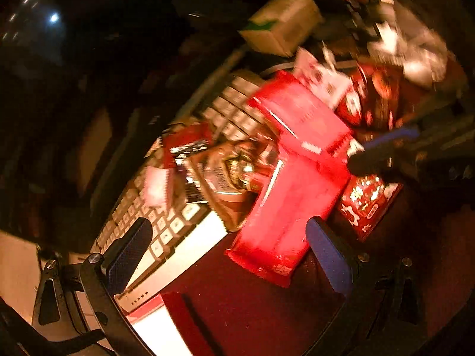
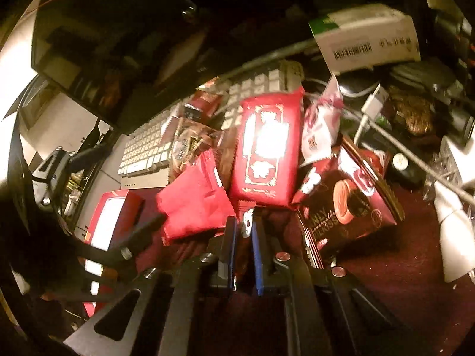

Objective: Organize snacks
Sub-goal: 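Reach the left tool into the pile and grasp the red rectangular packet, then carry the red packet with the left tool into the white tray and open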

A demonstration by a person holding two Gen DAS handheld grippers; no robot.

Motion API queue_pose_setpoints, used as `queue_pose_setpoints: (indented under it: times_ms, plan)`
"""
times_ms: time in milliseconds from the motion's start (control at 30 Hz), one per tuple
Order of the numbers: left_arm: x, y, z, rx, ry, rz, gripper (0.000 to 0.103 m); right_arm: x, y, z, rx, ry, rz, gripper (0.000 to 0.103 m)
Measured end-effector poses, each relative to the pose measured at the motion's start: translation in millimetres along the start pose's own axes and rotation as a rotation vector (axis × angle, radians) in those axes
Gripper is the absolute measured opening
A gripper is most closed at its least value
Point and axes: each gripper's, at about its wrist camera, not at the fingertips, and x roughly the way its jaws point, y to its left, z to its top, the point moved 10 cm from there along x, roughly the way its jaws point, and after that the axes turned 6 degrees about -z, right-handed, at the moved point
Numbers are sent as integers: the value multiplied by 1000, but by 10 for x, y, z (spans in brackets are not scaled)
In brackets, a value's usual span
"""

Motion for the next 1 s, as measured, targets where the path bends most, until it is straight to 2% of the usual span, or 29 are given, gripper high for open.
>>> queue_pose_setpoints:
  times_ms: [67, 133, 233, 267, 300, 333, 433, 467, 533, 600, 700, 867, 1000]
  plan:
    - [72, -94, -21, 44, 20, -11, 103, 6, 13, -20, 7, 12, 20, 12]
    - [98, -218, -58, 70, 27, -65, 103, 32, 34, -49, 18, 34, 41, 15]
    - [132, -300, -144, 64, 41, -97, 87, 57, 64, -85, 22, 59, 61, 18]
    - [118, -316, -158, 42, 35, -134, 71, 58, 73, -91, 26, 66, 72, 27]
    - [108, -345, -181, 2, 39, -205, 63, 76, 91, -112, 33, 78, 92, 35]
    - [119, -349, -196, -32, 46, -237, 60, 93, 103, -120, 34, 87, 97, 37]
    - [106, -349, -253, -87, 46, -271, 57, 115, 189, -137, 1, 82, 103, 42]
    - [90, -355, -280, -100, 43, -281, 55, 132, 227, -151, -9, 83, 115, 42]
    - [48, -357, -352, -143, 42, -307, 53, 153, 265, -162, -39, 71, 103, 35]
    - [-11, -350, -413, -217, 34, -347, 52, 186, 298, -182, -73, 66, 83, 21]
    - [-168, -334, -562, -331, 18, -406, 50, 192, 340, -190, -92, 56, 84, 19]
    - [-425, -320, -749, -457, -26, -418, 46, 197, 440, -180, -124, 45, 101, 15]
    - [-663, -232, -922, -567, -75, -416, 45, 152, 622, -200, -157, 29, 161, 13]
